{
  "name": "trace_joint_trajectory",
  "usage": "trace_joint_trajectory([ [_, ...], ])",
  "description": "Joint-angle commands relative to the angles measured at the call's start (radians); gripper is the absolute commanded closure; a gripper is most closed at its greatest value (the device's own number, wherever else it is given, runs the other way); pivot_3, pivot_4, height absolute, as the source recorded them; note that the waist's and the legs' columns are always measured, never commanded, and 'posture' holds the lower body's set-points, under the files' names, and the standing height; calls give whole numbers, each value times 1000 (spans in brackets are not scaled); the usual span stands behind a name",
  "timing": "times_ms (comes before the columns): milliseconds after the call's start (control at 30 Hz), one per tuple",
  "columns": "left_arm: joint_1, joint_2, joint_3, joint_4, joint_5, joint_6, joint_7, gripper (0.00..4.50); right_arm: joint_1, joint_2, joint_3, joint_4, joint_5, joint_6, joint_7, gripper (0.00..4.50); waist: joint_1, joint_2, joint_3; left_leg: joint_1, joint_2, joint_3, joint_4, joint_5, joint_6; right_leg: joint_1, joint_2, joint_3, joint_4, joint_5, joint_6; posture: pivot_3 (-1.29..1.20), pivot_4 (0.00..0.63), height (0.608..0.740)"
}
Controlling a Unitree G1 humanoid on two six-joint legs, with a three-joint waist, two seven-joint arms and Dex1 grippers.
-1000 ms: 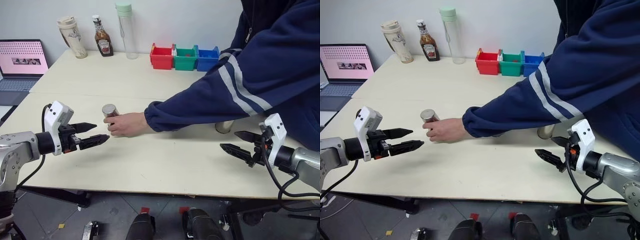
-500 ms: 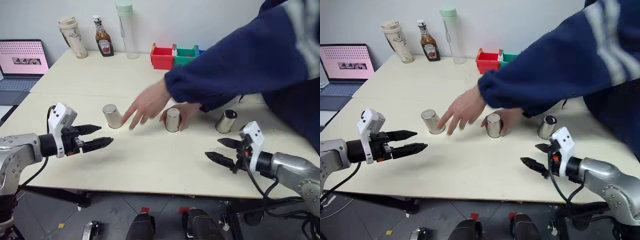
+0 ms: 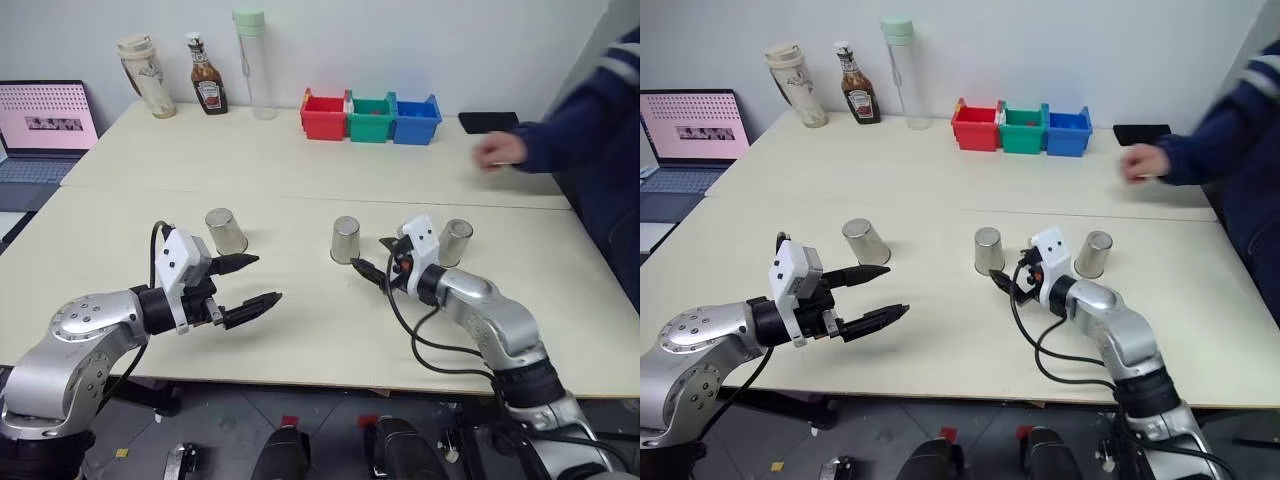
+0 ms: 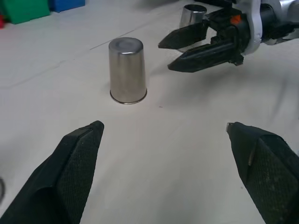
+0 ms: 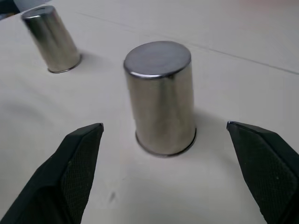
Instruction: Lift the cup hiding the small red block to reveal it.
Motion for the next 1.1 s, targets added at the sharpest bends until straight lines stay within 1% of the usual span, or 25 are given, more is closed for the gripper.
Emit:
trace_joint_trajectory([
  [33, -4, -12, -12, 14, 29, -60, 12, 13, -61, 41, -1, 101, -47, -100, 35, 0, -1, 0, 0, 0, 0, 0, 0, 0, 0, 0, 0, 0, 0, 0, 0, 0, 150, 740],
  [267, 12, -29, -26, 17, 38, -86, 21, 13, -169, 114, 7, 334, -128, -243, 90, 0, -2, 0, 0, 0, 0, 0, 0, 0, 0, 0, 0, 0, 0, 0, 0, 0, 150, 740],
  [433, 10, -27, -38, 31, 51, -106, 16, 13, -189, 134, 19, 429, -180, -334, 126, 0, -2, 0, 0, 0, 1, -1, 0, 0, 0, 0, 0, -1, 0, 0, -1, 0, 150, 740],
  [467, 9, -28, -42, 32, 52, -107, 16, 0, -189, 137, 16, 440, -185, -348, 131, 373, -2, 0, 0, 0, 1, -1, 0, 0, 0, 0, 0, -1, 0, 0, -1, 0, 150, 740],
  [500, 9, -29, -44, 32, 52, -109, 15, 0, -189, 139, 12, 448, -189, -359, 132, 489, -2, 0, 0, 0, 0, -1, 0, 0, 0, 0, -1, 0, 0, 0, -1, 0, 150, 740],
  [567, -5, -34, -45, 38, 41, -101, 20, 0, -191, 139, 2, 453, -191, -376, 135, 936, -2, 0, 0, 0, 0, 0, 0, 0, 0, 0, -1, 0, 0, 0, -1, 0, 150, 740],
  [600, -11, -35, -46, 41, 38, -98, 22, 0, -191, 139, -2, 454, -194, -382, 133, 1241, -2, 0, 0, 0, 0, 0, 0, 0, 0, 0, -1, 0, 0, 0, -1, 0, 150, 740],
  [633, -16, -33, -50, 47, 44, -106, 19, 0, -191, 139, -3, 454, -197, -386, 133, 1341, -2, 1, 0, 0, 0, 0, 0, 0, 0, 0, -1, 0, 0, 0, -1, 0, 150, 740],
  [667, -23, -32, -57, 56, 51, -113, 17, 0, -189, 139, -1, 450, -202, -392, 134, 1675, -2, 1, 0, 0, 0, -1, 0, 0, 0, 0, -1, 0, 0, 0, -1, 0, 150, 740],
  [700, -32, -34, -62, 64, 55, -117, 17, 0, -187, 139, -1, 445, -208, -396, 133, 1741, -2, 1, 0, 0, 1, -1, 0, 0, 0, 0, -1, -1, 1, 0, -1, 0, 150, 740],
  [767, -44, -39, -68, 72, 55, -116, 19, 0, -181, 137, -3, 421, -212, -394, 135, 1756, -2, 1, 0, 1, 1, -1, 0, 0, 0, 0, -1, -1, 1, 0, -1, 0, 150, 740],
  [900, -50, -43, -75, 78, 53, -116, 16, 0, -150, 117, -31, 230, -161, -306, 146, 1756, -2, 1, 1, 0, 1, -1, 0, 0, 0, 0, -1, 0, 1, 0, -1, 0, 150, 740],
  [1000, -52, -40, -80, 85, 61, -122, 11, 0, -143, 113, -101, 78, -101, -153, 90, 1756, -1, 1, 1, -1, 1, -1, 0, 0, 0, -1, -1, -1, 1, 0, -1, 0, 150, 740],
  [1067, -61, -47, -90, 82, 61, -117, 16, 0, -147, 105, -149, 22, -100, -68, 19, 1756, -1, 1, 1, -1, 1, -2, 0, 0, 0, -1, -2, -1, 1, 0, -1, 0, 150, 740],
  [1100, -70, -52, -98, 85, 63, -117, 19, 0, -153, 92, -162, 26, -122, -48, -15, 1756, 0, 1, 1, -1, 1, -2, 0, 0, 0, -1, -2, -1, 1, 0, -1, 0, 150, 740],
])
